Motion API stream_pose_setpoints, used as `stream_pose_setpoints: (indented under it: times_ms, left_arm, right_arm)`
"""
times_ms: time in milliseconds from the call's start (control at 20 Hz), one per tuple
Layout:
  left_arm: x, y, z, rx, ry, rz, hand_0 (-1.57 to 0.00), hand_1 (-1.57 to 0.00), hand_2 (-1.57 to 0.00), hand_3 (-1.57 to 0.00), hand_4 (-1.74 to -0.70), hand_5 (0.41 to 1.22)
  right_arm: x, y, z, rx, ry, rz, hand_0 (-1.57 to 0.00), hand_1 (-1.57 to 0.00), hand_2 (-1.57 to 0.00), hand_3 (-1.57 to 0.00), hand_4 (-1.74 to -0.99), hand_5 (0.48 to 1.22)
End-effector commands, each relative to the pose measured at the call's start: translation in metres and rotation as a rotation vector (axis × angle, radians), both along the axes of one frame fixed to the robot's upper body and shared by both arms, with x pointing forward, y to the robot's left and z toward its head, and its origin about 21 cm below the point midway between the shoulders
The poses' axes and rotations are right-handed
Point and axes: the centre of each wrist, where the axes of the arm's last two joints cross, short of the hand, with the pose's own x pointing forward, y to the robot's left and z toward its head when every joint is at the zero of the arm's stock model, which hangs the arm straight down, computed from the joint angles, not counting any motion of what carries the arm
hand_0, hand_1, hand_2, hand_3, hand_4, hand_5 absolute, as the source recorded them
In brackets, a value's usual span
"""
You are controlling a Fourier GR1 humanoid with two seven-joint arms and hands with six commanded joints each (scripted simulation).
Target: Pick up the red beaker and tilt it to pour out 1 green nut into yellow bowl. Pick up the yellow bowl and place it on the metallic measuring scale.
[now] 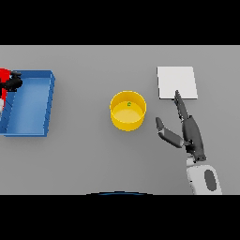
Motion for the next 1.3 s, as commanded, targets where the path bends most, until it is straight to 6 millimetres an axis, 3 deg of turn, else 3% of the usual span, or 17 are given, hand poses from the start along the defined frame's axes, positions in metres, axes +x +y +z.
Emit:
stream_pose_setpoints:
  times_ms: [0,50,100,150,250,350,600,800,950,1100,1250]
  left_arm:
    - [-0.008,0.000,0.002,-0.004,0.008,-0.036,-1.57,-1.57,-1.57,-1.37,-1.49,0.827]
    - [-0.013,-0.002,0.004,0.017,0.014,-0.103,-1.57,-1.54,-1.49,-1.24,-1.31,0.774]
    - [-0.017,-0.001,0.007,0.030,0.010,-0.157,-1.50,-1.38,-1.31,-1.10,-1.15,0.740]
    - [-0.021,0.001,0.010,0.006,0.006,-0.224,-1.25,-1.10,-1.05,-0.88,-1.03,0.714]
    - [-0.028,0.004,0.011,-0.027,0.056,-0.268,-0.80,-0.71,-0.67,-0.57,-0.87,0.682]
    - [-0.030,0.006,0.013,0.034,0.090,-0.286,-0.51,-0.45,-0.43,-0.36,-0.78,0.656]
    - [-0.023,0.004,-0.002,0.083,0.089,-0.276,-0.17,-0.15,-0.14,-0.12,-0.72,0.647]
    - [-0.016,0.004,0.001,0.102,0.020,-0.270,-0.07,-0.06,-0.06,-0.05,-0.71,0.658]
    - [-0.018,0.005,0.004,0.097,-0.039,-0.276,-0.03,-0.03,-0.03,-0.02,-0.71,0.679]
    - [-0.020,0.003,0.007,0.096,-0.051,-0.282,-0.02,-0.01,-0.01,-0.01,-0.71,0.683]
    - [-0.019,0.002,0.005,0.073,-0.058,-0.283,-0.01,-0.01,-0.01,-0.01,-0.72,0.667]
  right_arm:
    - [-0.001,0.001,-0.002,-0.009,0.001,-0.009,0.00,0.00,0.00,0.00,-1.165,0.675]
    - [0.001,-0.001,-0.003,-0.016,0.017,-0.019,0.00,0.00,0.00,0.00,-1.163,0.671]
    - [0.000,-0.002,-0.003,-0.014,0.013,-0.016,0.00,0.00,0.00,0.00,-1.159,0.669]
    - [0.000,-0.001,-0.003,-0.016,0.003,-0.010,0.00,0.00,0.00,0.00,-1.161,0.669]
    - [0.000,0.002,0.001,0.002,-0.001,-0.002,0.00,0.00,0.00,0.00,-1.156,0.673]
    - [-0.001,-0.002,-0.001,-0.013,-0.007,-0.003,0.00,0.00,0.00,0.00,-1.147,0.680]
    - [-0.005,-0.004,-0.003,-0.023,-0.002,-0.005,0.00,0.00,0.00,0.00,-1.164,0.688]
    - [0.000,0.000,0.005,-0.056,0.023,-0.034,0.00,0.00,0.00,0.00,-1.175,0.672]
    - [0.001,0.000,0.006,-0.145,-0.004,0.052,0.00,0.00,0.00,0.00,-1.132,0.703]
    - [0.014,0.001,0.021,-0.317,-0.020,0.197,0.00,0.00,0.00,0.00,-1.172,0.728]
    - [0.032,0.006,0.040,-0.629,-0.053,0.312,0.00,0.00,0.00,0.00,-1.216,0.704]
